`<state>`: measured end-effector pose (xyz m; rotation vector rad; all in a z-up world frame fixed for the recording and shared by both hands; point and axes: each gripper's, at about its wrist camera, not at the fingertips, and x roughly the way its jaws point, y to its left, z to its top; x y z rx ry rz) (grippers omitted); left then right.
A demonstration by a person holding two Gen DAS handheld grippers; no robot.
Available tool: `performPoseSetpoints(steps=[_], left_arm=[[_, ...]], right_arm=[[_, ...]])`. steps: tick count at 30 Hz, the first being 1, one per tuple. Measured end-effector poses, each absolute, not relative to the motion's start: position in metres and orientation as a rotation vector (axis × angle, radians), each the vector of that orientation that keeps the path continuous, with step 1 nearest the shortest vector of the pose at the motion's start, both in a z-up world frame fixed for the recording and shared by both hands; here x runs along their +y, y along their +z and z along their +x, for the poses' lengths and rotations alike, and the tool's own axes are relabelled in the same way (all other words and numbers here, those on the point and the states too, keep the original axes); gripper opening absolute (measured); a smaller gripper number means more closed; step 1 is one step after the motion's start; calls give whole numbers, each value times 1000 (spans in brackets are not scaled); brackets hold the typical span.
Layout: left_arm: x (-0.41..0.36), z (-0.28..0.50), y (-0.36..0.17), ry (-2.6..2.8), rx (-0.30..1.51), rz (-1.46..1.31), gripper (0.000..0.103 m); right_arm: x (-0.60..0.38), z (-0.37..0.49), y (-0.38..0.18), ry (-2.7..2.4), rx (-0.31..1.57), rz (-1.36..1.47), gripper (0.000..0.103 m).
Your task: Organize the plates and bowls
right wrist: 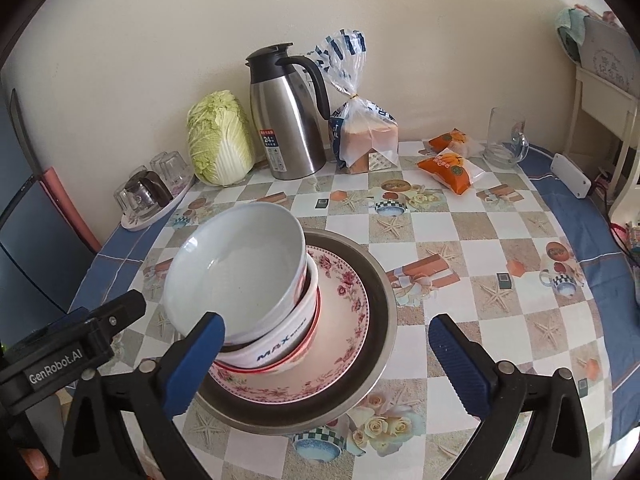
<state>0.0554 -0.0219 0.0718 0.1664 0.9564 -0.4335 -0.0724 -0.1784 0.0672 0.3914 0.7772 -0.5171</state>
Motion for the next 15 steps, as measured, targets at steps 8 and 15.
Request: performPoseSetpoints(steps=[8,15], left_arm=[[-11,52,57,-410,990,208,97],[-14,46,35,-397,1038,300,97]], right_arm=[[-173,-84,50,-525,857,347,103],[-174,-84,33,-521,929,351,103]])
